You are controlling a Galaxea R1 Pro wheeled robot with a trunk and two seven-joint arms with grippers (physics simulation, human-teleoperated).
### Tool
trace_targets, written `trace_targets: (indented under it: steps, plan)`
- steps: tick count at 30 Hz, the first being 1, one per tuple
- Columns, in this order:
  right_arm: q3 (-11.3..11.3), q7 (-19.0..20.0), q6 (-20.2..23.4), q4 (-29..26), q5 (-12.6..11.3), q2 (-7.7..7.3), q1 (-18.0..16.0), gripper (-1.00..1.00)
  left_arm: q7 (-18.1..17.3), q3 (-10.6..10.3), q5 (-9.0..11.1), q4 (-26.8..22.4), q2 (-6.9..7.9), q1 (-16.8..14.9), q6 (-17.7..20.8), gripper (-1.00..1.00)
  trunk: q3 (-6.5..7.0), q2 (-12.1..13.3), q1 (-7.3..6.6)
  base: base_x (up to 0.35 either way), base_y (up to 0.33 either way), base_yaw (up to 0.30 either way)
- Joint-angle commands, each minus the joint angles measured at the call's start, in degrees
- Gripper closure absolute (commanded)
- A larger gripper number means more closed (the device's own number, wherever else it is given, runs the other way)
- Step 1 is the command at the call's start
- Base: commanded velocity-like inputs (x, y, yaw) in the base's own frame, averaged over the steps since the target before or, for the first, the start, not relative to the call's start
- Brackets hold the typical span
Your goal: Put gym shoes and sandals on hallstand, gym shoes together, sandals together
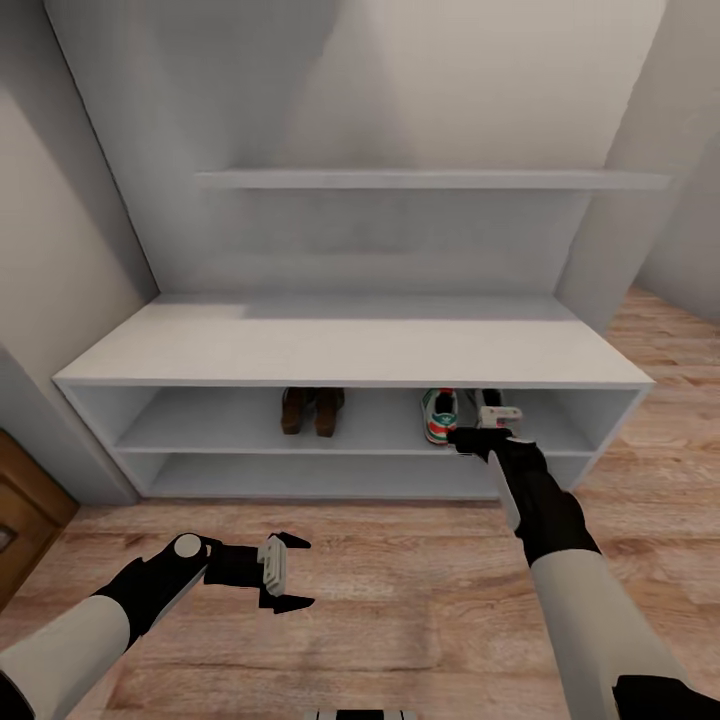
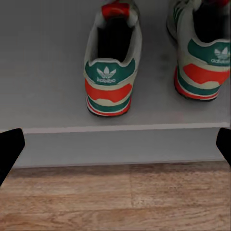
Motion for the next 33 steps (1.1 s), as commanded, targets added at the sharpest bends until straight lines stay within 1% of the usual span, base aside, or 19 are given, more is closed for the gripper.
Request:
trace_targets:
  steps: [1, 4, 5, 6, 8, 9, 10, 13, 15, 16, 19, 20, 21, 22, 24, 26, 27, 29, 33]
  plan:
    - [-0.08, 0.02, -2.01, 0.31, 0.14, 0.10, 0.02, -1.00, 0.09, -0.47, 0.42, -0.01, 0.07, -0.07, -0.29, -1.00, 0.27, 0.00, -0.03, 0.000, 0.000, 0.000]
    - [-0.06, 0.02, -4.67, 2.67, 0.13, 0.12, 0.27, -1.00, 0.11, -0.47, 0.42, -0.01, 0.07, -0.07, -0.29, -1.00, 1.20, 0.04, -0.11, 0.000, 0.000, 0.000]
    - [-0.05, 0.01, -8.13, 7.87, 0.18, 0.13, 0.54, -1.00, 0.08, -0.48, 0.42, -0.04, 0.07, -0.07, -0.29, -1.00, 1.52, 0.05, -0.14, 0.000, 0.000, 0.000]
    - [-0.05, -0.02, -9.96, 10.68, 0.17, 0.14, 0.61, -1.00, 0.06, -0.48, 0.42, -0.04, 0.07, -0.07, -0.29, -1.00, 1.83, 0.07, -0.16, 0.000, 0.000, 0.000]
    - [-0.05, -0.04, -12.07, 13.81, 0.18, 0.14, 0.65, -1.00, 0.07, -0.48, 0.42, -0.05, 0.07, -0.07, -0.29, -1.00, 2.46, 0.09, -0.21, 0.000, 0.000, 0.000]
    - [-0.05, -0.05, -14.59, 17.20, 0.30, 0.14, 0.68, -1.00, 0.05, -0.48, 0.42, -0.04, 0.07, -0.07, -0.29, -1.00, 2.77, 0.11, -0.24, 0.000, 0.000, 0.000]
    - [-0.05, -0.07, -18.92, 22.24, 0.44, 0.14, 0.70, -1.00, 0.04, -0.48, 0.42, -0.05, 0.06, -0.07, -0.29, -1.00, 3.09, 0.12, -0.27, 0.000, 0.000, 0.000]
    - [-0.06, -0.13, -23.13, 26.73, 0.42, 0.14, 0.72, -1.00, 0.03, -0.48, 0.42, -0.05, 0.06, -0.07, -0.29, -1.00, 4.03, 0.16, -0.34, 0.000, 0.000, 0.000]
    - [-0.12, -0.16, -27.01, 31.52, 0.28, 0.14, 0.72, -1.00, 0.03, -0.48, 0.42, -0.05, 0.04, -0.07, -0.29, -1.00, 4.66, 0.19, -0.39, 0.000, 0.000, 0.000]
    - [-0.14, -0.16, -27.60, 32.55, 0.24, 0.14, 0.73, -1.00, 0.03, -0.48, 0.42, -0.05, 0.04, -0.07, -0.29, -1.00, 4.98, 0.20, -0.42, 0.000, 0.000, 0.000]
    - [-0.20, -0.15, -29.47, 37.88, 0.15, 0.14, 0.76, -1.00, 0.03, -0.48, 0.44, -0.01, 0.05, -0.07, -0.29, -1.00, 5.92, 0.24, -0.50, 0.000, 0.000, 0.000]
    - [-0.22, -0.12, -30.61, 41.66, 0.19, 0.14, 0.79, -1.00, 0.03, -0.48, 0.46, 0.01, 0.05, -0.07, -0.29, -1.00, 6.24, 0.25, -0.52, 0.000, 0.000, 0.000]
    - [-0.22, -0.12, -31.67, 44.09, 0.21, 0.14, 0.80, -1.00, 0.03, -0.48, 0.48, 0.02, 0.06, -0.07, -0.29, -1.00, 6.55, 0.27, -0.55, 0.000, 0.000, 0.000]
    - [-0.27, -0.09, -34.34, 48.13, 0.18, 0.09, 0.80, -1.00, 0.05, -0.48, 0.50, 0.03, 0.02, -0.07, -0.29, -1.00, 6.87, 0.28, -0.57, 0.000, 0.000, 0.000]
    - [-0.29, -0.08, -36.79, 50.66, 0.12, 0.04, 0.81, -1.00, 0.08, -0.48, 0.50, 0.03, 0.01, -0.07, -0.29, -1.00, 7.50, 0.31, -0.63, 0.000, 0.000, 0.000]
    - [-0.30, -0.07, -40.95, 53.27, 0.09, -0.05, 1.06, -1.00, 0.10, -0.48, 0.54, 0.03, 0.00, -0.07, -0.29, -1.00, 8.13, 0.33, -0.68, 0.000, 0.000, 0.000]
    - [-0.30, -0.07, -42.23, 53.68, 0.08, -0.08, 1.18, -1.00, 0.10, -0.48, 0.55, 0.03, 0.00, -0.07, -0.29, -1.00, 8.44, 0.35, -0.70, 0.000, 0.000, 0.000]
    - [-0.35, -0.07, -46.53, 54.65, 0.07, -0.22, 2.19, -1.00, 0.11, -0.44, 0.58, 0.03, 0.01, -0.07, -0.29, -1.00, 9.07, 0.37, -0.76, 0.000, 0.000, 0.000]
    - [-0.39, -0.06, -49.26, 55.18, 0.06, -0.42, 3.99, -1.00, 0.22, -0.42, 0.70, 0.24, 0.06, -0.07, -0.22, -1.00, 10.20, 0.43, -0.86, 0.000, 0.000, 0.000]
